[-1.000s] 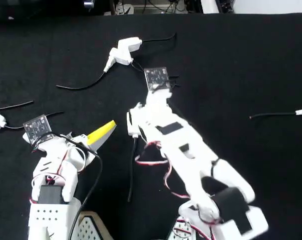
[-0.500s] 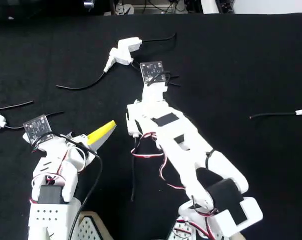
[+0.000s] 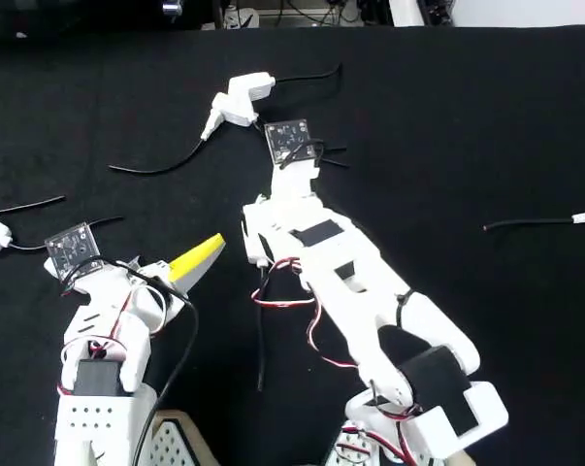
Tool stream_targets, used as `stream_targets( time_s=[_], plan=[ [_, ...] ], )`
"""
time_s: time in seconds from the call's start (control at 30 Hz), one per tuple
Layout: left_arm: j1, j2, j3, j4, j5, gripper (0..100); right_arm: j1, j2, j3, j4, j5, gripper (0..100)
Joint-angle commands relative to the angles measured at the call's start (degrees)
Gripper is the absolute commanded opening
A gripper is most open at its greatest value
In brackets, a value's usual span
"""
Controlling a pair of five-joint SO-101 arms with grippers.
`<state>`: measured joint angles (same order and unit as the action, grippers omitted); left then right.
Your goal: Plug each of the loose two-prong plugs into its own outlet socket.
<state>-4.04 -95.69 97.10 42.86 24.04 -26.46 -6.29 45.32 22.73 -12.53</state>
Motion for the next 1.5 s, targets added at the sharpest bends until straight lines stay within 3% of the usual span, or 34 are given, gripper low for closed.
stream_targets(
  time_s=[0.0, 0.33, 0.73, 0.93, 1.13, 1.47],
  plan=[
    [0.04, -0.62, 0.84, -0.18, -0.18, 54, -1.58, 0.22, -0.31, 0.70, 2.90, 1.2],
    [0.04, -0.62, 0.84, -0.26, -0.18, 54, 3.25, -0.13, 0.22, 4.40, 4.04, 1.2],
    [-0.04, -0.62, 0.84, -0.18, -0.18, 54, 3.16, -0.13, 0.22, 5.10, 4.84, 1.2],
    [-7.69, -0.53, 0.84, 0.35, -15.03, 54, 1.58, 0.13, 0.22, 5.01, 6.77, 1.2],
    [-3.56, -0.09, 0.75, 0.09, -16.00, 54, 1.85, 0.04, 0.22, 5.27, 6.77, 1.2],
    [-3.56, 0.00, 0.66, 0.18, -20.31, 54, 2.64, -0.22, 0.57, 5.36, 6.77, 1.2]
  ],
)
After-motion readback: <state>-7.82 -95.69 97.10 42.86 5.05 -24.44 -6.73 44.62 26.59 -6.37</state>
